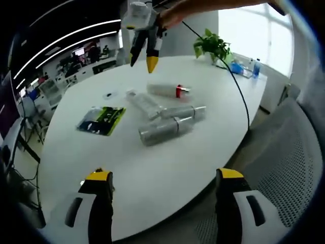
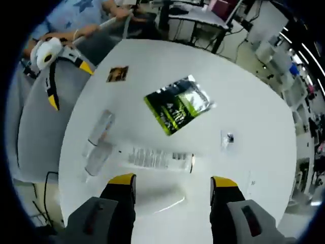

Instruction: Arrange the skincare products in the storage area until every visible bottle or jar stands upright without overlapping.

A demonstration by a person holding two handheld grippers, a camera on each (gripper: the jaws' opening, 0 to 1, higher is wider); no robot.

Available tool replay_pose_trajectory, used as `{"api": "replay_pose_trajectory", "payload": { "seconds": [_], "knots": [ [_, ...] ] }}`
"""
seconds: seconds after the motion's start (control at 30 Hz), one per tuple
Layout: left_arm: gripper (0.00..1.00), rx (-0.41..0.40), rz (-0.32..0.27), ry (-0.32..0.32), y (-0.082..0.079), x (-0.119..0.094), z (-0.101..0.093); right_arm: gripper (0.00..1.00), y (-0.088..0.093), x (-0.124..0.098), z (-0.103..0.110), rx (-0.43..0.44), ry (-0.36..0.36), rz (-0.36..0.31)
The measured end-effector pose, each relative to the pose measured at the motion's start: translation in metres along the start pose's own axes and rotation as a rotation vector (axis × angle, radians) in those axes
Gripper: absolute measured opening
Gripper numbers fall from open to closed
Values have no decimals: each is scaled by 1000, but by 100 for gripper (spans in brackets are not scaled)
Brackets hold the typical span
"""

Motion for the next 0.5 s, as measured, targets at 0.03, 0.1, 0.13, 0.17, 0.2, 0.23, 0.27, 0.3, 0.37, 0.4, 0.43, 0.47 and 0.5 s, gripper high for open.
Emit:
{"api": "replay_pose_trajectory", "payload": {
  "seconds": [0.03,0.1,0.13,0.17,0.2,0.23,0.27,0.3,0.37,0.4,0.43,0.47,0.5],
  "knots": [
    [78,-2,6,1,1,0,0,57,-5,7,3,-89,-14,-11],
    [77,-1,10,4,2,0,0,57,-8,17,5,-209,-12,20],
    [77,-1,12,4,2,0,0,58,-6,22,1,-275,14,73],
    [77,0,14,4,3,1,0,60,-6,24,-1,-299,21,86],
    [76,-1,17,7,4,1,0,60,-6,29,-2,-362,27,124],
    [76,-1,21,9,4,1,-1,61,-5,35,-2,-423,15,158],
    [75,0,24,10,5,1,-1,62,-4,39,-2,-459,15,184],
    [74,0,24,10,5,1,0,62,-3,43,-2,-519,12,225],
    [74,-2,27,11,6,1,0,62,-2,50,1,-600,-3,260],
    [73,-3,29,13,6,1,-1,61,-3,55,2,-663,-8,284],
    [73,-2,30,13,6,1,-1,60,0,58,4,-691,-26,309],
    [73,-2,31,12,6,1,-1,59,0,60,7,-725,-35,328],
    [73,-2,31,12,6,1,-1,58,0,65,5,-775,-22,350]
  ]
}}
Point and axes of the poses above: the point that each gripper's makers call its tool centre point, and the gripper's own axes: x roughly forward along the fingers, z roughly to its left, y roughly out of its underside, the point moved 2 cm from there along -x, roughly backward along the fingers, and after that the axes turned 9 degrees about -y, right-handed, at the moved point
